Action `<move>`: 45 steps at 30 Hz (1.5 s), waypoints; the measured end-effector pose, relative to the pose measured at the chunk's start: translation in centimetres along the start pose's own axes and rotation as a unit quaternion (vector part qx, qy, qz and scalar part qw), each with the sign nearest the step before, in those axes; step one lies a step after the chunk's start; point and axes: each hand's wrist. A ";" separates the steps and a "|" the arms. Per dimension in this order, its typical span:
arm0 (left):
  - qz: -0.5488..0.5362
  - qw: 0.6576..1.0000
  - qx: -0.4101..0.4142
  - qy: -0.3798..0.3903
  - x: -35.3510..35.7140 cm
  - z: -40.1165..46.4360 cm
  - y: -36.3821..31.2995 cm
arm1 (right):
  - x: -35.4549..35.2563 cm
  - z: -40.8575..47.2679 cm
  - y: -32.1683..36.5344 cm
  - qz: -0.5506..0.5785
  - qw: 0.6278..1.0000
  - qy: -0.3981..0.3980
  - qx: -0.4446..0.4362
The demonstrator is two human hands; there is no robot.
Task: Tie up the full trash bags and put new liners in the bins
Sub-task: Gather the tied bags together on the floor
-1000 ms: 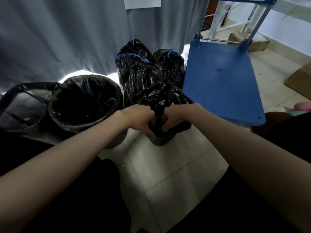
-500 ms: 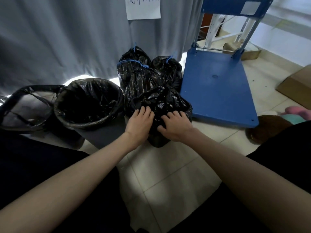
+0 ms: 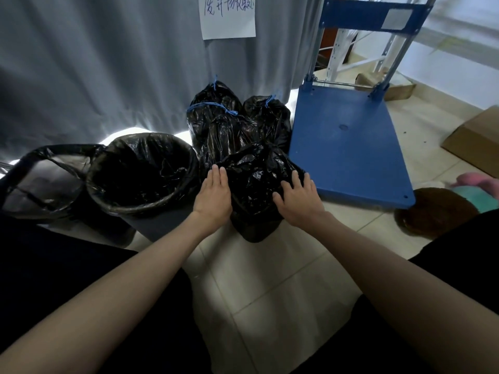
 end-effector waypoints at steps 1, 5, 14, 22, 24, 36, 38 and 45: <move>-0.007 1.000 -0.004 -0.004 -0.2 0.6 0.1 | 0.1 0.2 -0.1 0.004 1.000 0.001 0.010; -0.010 1.000 -0.016 -0.002 -0.8 3.0 -0.2 | 0.6 0.7 -0.5 0.050 0.998 -0.002 0.049; -0.063 0.992 -0.088 0.057 -2.2 7.0 0.0 | 0.6 2.0 -0.6 0.201 0.976 -0.059 0.065; -0.155 0.980 -0.113 0.054 -1.2 9.6 -0.2 | 0.2 3.5 -1.0 0.309 0.939 -0.143 0.059; -0.187 0.969 -0.137 0.088 -0.7 9.8 0.4 | 0.0 4.0 -1.1 0.362 0.918 -0.137 0.090; -0.183 0.979 -0.040 -0.078 -1.4 9.4 -0.6 | 1.0 5.4 -1.5 0.418 0.891 -0.082 0.153; -0.147 0.978 0.016 -0.146 -1.4 9.1 -0.9 | 1.1 5.3 -1.4 0.329 0.927 -0.141 0.114; 0.005 0.982 0.184 -0.041 0.2 9.1 -4.7 | 1.2 5.2 0.0 0.007 0.985 -0.134 -0.110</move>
Point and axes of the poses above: each hand's wrist, its own z-axis towards the middle knuckle, its own x-axis out of the palm, y = z × x, and after that the axes turned 6 degrees about z, right-handed
